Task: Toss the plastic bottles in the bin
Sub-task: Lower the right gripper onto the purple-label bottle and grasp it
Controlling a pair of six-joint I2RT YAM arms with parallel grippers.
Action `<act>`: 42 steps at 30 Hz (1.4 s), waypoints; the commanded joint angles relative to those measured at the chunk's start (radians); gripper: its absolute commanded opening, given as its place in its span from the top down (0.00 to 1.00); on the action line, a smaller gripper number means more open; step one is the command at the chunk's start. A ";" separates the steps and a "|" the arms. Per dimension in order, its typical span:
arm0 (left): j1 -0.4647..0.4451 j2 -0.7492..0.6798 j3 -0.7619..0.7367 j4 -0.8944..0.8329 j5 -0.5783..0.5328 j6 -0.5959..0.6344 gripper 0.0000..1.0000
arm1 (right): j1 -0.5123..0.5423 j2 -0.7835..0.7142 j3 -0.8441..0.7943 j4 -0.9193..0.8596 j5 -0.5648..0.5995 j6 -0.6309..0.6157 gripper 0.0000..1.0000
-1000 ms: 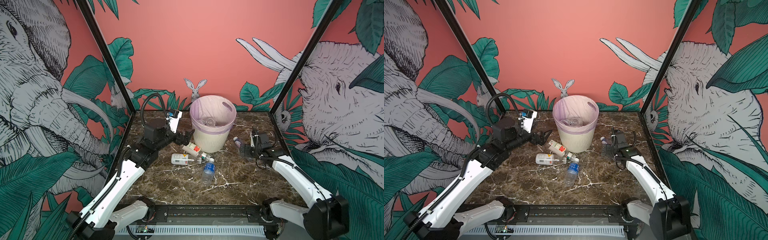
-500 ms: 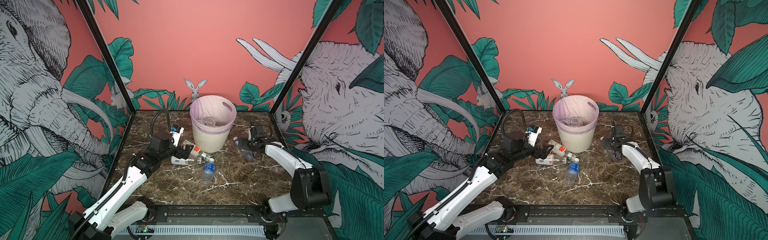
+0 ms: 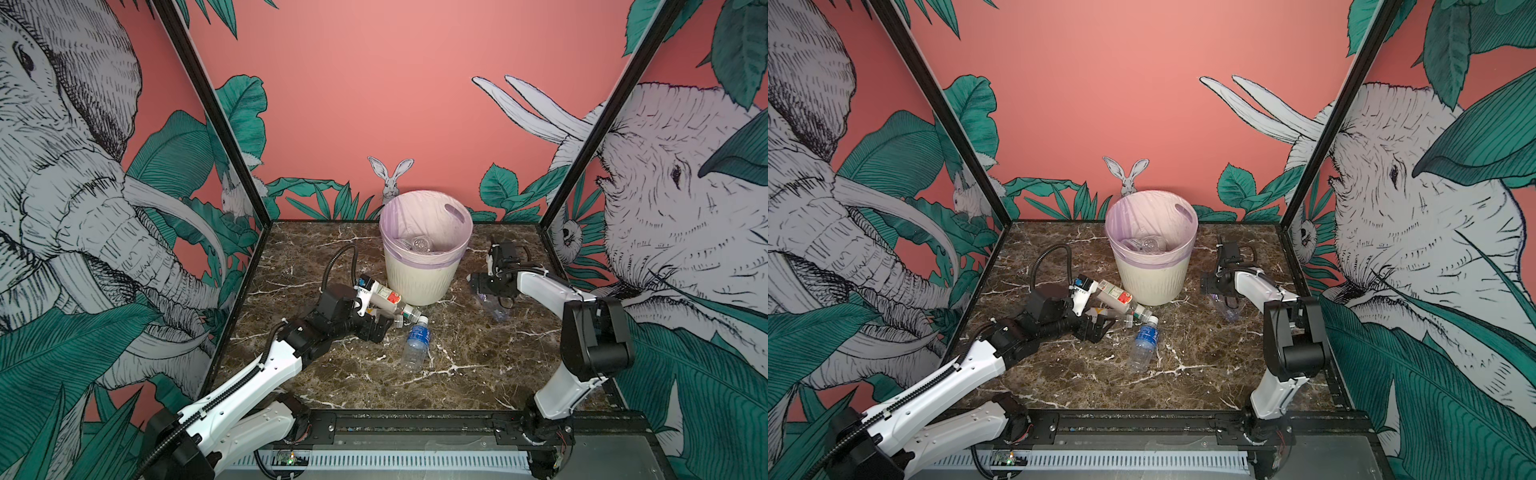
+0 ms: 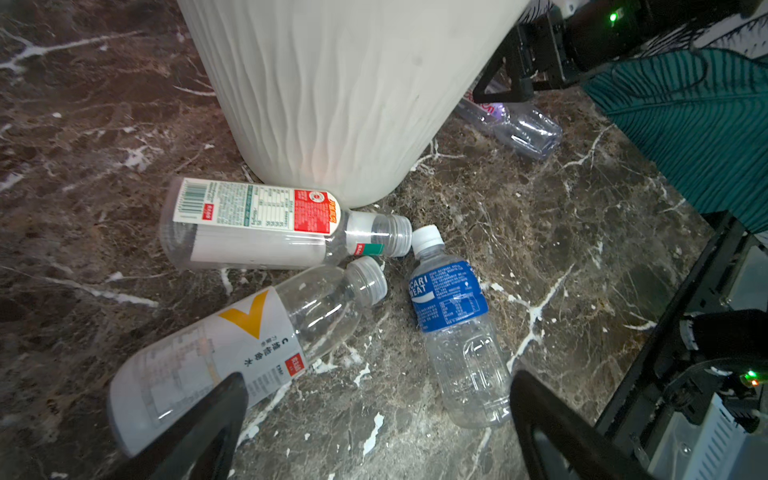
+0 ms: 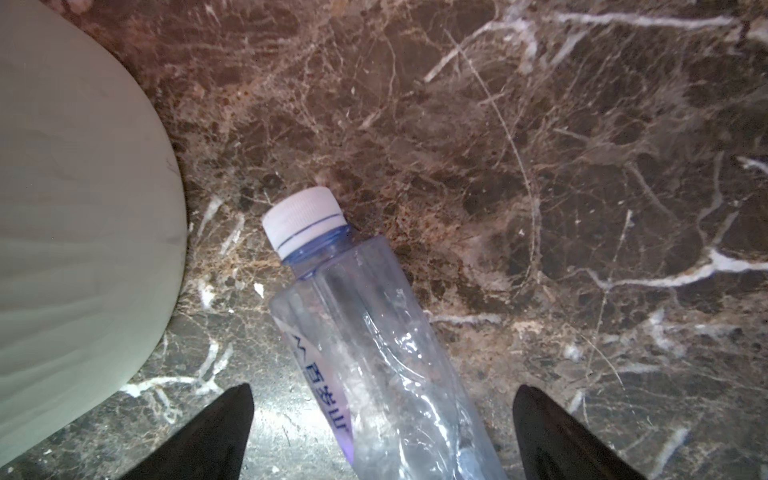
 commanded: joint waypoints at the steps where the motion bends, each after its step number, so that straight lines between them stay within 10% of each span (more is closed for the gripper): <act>1: -0.026 -0.007 -0.039 0.047 -0.018 -0.042 0.00 | -0.003 0.016 0.025 -0.028 0.007 -0.027 0.01; 27: -0.095 0.049 -0.124 0.098 -0.032 -0.112 0.00 | 0.071 0.119 0.075 -0.089 -0.014 -0.057 0.17; 42: -0.118 0.082 -0.117 0.115 -0.042 -0.114 0.00 | 0.121 0.123 0.067 -0.104 0.041 -0.064 0.48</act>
